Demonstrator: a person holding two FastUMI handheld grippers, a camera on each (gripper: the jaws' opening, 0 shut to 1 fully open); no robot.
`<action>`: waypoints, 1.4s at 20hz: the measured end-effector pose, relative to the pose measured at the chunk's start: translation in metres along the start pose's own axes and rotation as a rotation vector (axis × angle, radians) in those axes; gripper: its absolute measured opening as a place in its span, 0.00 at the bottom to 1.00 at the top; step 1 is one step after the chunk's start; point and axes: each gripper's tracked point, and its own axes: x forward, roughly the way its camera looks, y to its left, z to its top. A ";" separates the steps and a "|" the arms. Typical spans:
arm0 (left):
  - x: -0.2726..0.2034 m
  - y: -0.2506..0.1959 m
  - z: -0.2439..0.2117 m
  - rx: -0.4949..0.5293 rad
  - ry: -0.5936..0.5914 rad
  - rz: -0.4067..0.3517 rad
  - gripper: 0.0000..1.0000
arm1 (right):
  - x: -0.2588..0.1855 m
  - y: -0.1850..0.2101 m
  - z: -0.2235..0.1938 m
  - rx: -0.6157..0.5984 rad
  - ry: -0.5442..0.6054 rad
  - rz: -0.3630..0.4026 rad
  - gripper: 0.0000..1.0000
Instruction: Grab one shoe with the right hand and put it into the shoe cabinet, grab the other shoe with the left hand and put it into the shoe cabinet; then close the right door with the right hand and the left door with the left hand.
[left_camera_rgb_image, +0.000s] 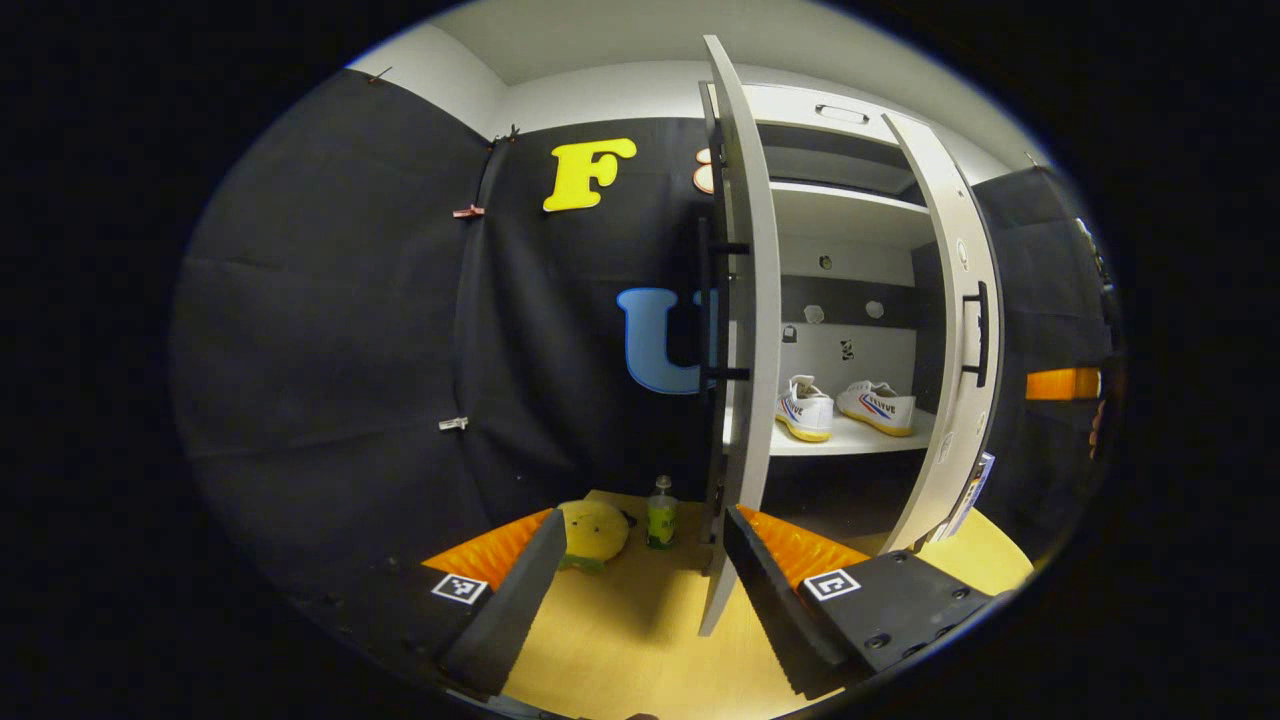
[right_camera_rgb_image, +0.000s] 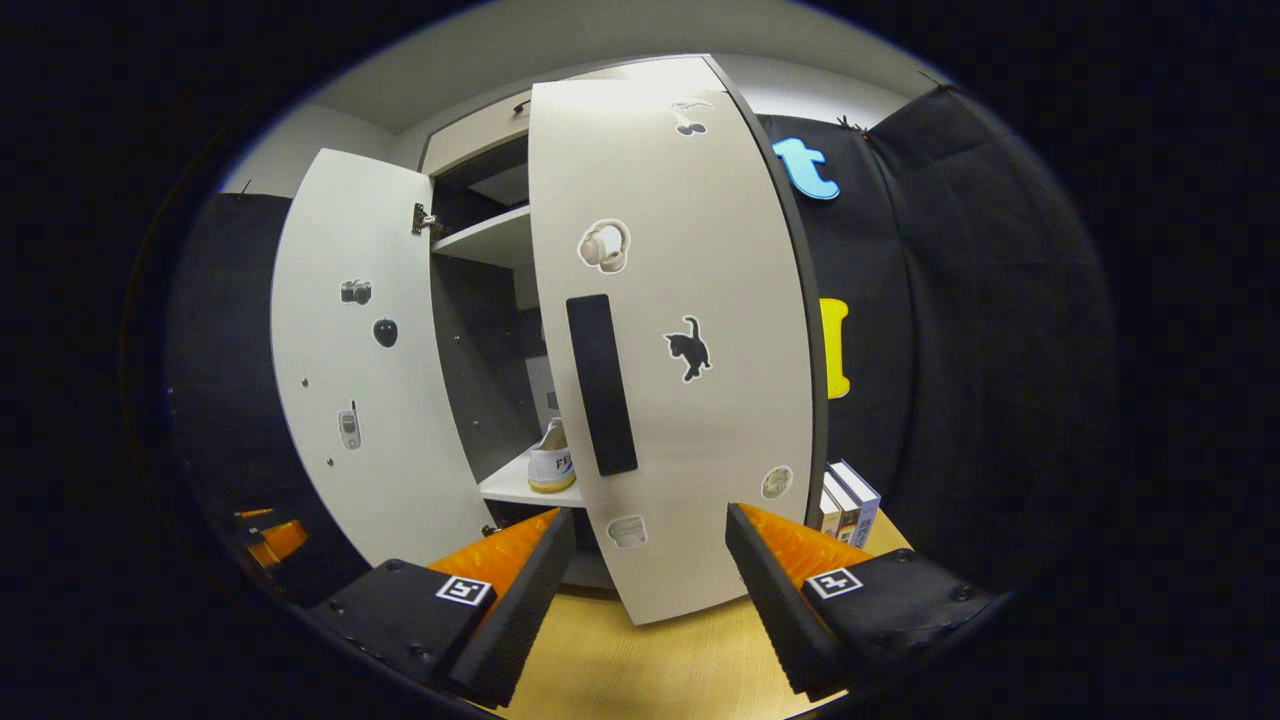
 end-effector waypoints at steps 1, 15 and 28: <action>0.007 0.006 0.008 0.013 -0.009 -0.008 0.99 | -0.006 0.002 -0.006 -0.005 -0.002 -0.007 0.98; 0.079 0.027 0.115 -0.023 -0.125 -0.238 0.98 | -0.061 0.033 -0.101 0.026 0.124 -0.071 0.98; 0.118 0.001 0.132 -0.058 -0.094 -0.371 0.94 | -0.076 -0.003 -0.096 0.056 0.105 -0.198 0.98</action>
